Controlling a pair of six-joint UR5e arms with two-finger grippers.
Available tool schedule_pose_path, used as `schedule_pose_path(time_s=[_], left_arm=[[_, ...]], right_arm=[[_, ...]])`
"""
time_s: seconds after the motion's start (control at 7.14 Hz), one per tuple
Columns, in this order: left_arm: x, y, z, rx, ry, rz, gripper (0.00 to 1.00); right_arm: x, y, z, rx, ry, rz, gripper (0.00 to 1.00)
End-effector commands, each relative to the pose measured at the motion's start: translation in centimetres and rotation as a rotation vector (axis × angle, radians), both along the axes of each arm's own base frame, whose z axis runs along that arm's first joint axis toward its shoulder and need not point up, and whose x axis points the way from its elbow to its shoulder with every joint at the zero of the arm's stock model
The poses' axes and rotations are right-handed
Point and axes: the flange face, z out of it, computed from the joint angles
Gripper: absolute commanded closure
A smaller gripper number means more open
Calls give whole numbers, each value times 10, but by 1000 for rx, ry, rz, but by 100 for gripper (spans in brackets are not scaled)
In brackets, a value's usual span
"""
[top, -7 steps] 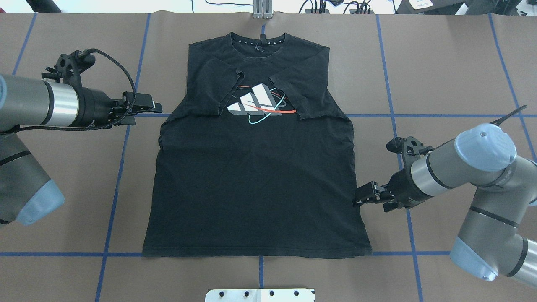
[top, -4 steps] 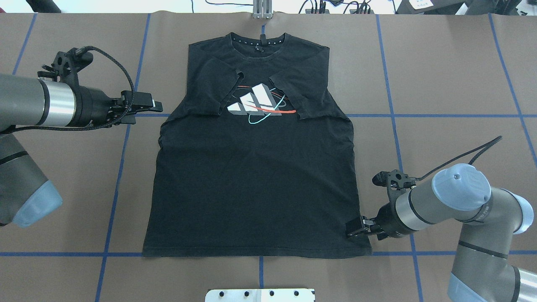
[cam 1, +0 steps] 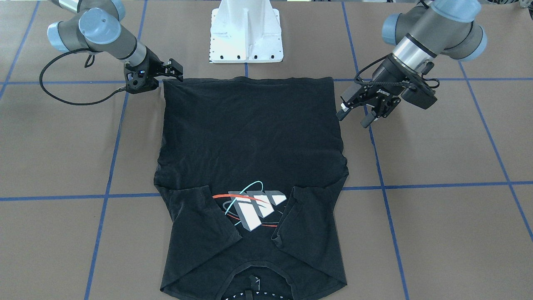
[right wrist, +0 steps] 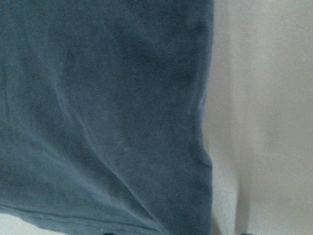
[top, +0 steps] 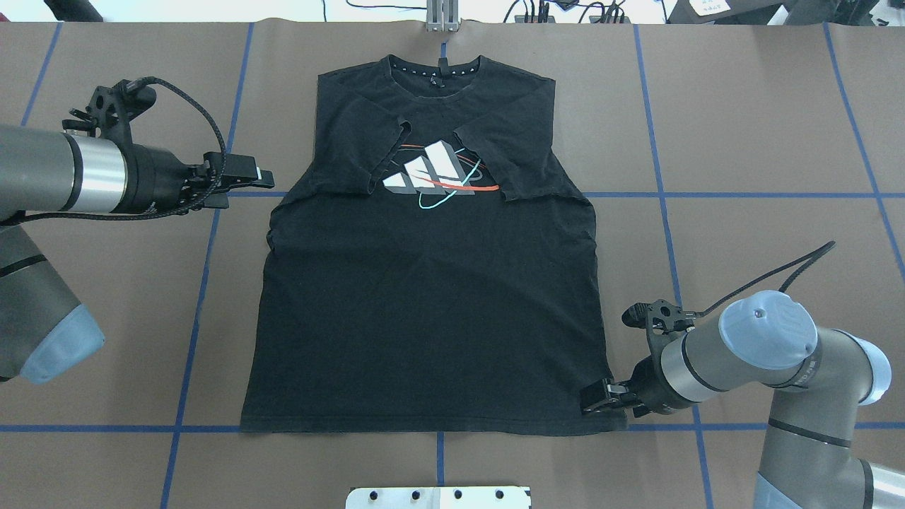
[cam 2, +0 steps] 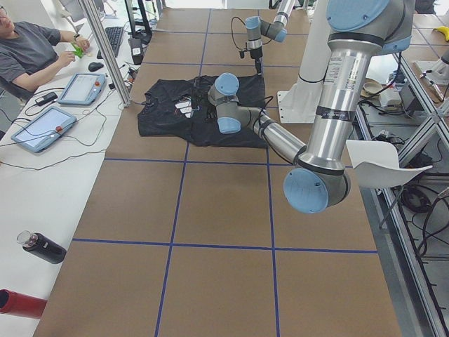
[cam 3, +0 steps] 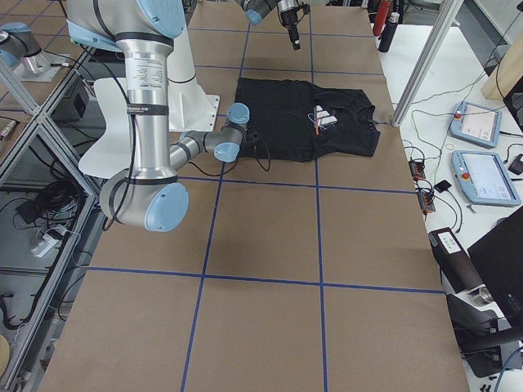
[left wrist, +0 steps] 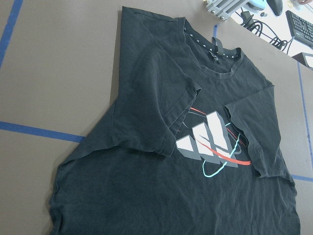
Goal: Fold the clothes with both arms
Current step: 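Release the sleeves and move the right gripper to the hem corner nearest the robot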
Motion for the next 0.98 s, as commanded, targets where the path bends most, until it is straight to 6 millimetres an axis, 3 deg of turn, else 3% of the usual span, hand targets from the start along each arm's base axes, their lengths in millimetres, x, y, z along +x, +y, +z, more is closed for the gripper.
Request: schedule_pose_path(time_s=[0.0, 0.14, 0.42, 0.84], left_arm=[[0, 0, 0, 0, 0, 0, 0], [-1, 1, 2, -2, -2, -2, 0], [-1, 1, 1, -2, -1, -2, 0], [0, 3, 1, -12, 5, 0, 0]], right_arm=[[-1, 3, 1, -4, 2, -10, 37], [-1, 3, 1, -5, 2, -12, 54], [1, 3, -4, -5, -8, -15, 100], [6, 7, -16, -12, -37, -39, 100]])
